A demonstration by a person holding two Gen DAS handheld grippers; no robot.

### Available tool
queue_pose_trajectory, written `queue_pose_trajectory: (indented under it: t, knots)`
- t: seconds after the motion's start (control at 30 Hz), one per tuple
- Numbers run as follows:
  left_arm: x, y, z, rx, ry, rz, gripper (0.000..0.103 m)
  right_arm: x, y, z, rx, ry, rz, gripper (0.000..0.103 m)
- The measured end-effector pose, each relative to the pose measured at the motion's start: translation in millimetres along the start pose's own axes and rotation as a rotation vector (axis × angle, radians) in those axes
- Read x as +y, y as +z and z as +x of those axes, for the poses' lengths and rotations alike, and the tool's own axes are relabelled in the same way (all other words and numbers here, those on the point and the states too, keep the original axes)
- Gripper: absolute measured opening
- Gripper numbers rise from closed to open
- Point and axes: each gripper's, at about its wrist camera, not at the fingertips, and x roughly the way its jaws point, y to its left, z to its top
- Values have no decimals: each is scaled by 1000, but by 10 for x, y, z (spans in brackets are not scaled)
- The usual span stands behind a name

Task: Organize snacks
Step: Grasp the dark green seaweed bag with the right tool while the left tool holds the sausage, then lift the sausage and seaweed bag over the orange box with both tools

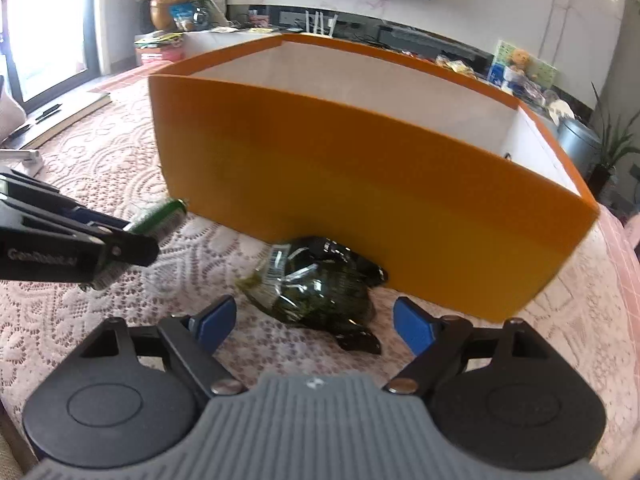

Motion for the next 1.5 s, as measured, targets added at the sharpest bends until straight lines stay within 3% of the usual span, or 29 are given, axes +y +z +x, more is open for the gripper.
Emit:
queue_pose_trajectory:
  t: [0.27,0.73,0.93,1.1,1.5]
  knots:
    - [7,-29,49,9,-27,-14,25,102,-11,99,-6,-30,-72,66]
    - [-53,-70,106,24,-38,-10,25,149,22,254,-26,-78,-81,66]
    - [-48,-84,67,20,-41,-12,25,137,34,239,-21,-87,-42,58]
    - [-33,-81,29,22,-53,-29,25,66,48,145,-24,-71,35,54]
    - [-68,-80,-213,-7,-43,-43,25,91,3,-272,-71,-61,62,53]
